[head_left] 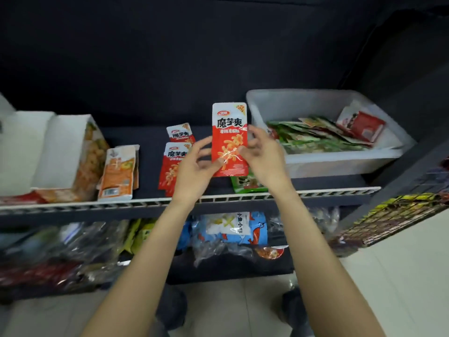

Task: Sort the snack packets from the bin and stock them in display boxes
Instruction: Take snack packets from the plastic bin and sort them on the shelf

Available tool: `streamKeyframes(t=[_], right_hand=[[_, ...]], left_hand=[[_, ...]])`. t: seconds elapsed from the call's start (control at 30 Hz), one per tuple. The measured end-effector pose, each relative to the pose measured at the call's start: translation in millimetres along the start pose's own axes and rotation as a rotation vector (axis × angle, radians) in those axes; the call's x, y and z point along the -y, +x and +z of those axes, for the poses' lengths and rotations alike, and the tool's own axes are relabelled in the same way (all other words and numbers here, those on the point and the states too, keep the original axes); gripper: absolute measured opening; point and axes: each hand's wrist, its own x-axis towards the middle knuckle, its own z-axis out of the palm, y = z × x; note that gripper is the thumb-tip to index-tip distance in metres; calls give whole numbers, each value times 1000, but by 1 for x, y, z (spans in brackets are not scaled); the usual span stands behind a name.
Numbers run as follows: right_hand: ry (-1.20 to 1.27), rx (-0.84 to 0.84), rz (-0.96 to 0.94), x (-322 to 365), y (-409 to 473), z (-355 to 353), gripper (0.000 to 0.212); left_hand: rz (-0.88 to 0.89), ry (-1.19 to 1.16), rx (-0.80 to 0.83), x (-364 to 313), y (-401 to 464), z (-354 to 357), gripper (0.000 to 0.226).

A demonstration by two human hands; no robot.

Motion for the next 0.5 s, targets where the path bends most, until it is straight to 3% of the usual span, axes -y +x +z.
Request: streamKeyframes(t=[0.13, 0.3, 0.37, 0.5], right_hand=[[-155, 141, 25, -12, 4, 61, 54], [-518, 297, 47, -36, 9, 104, 46], [-625, 329, 10, -40, 7, 107, 46], [-612, 355, -103, -33, 3, 94, 40]], left_hand=[[6, 448, -112, 36, 6, -44, 48], [36, 873, -22, 64, 10, -73, 51], [37, 942, -1, 63, 10, -79, 50], [136, 961, -7, 49, 13, -82, 41]])
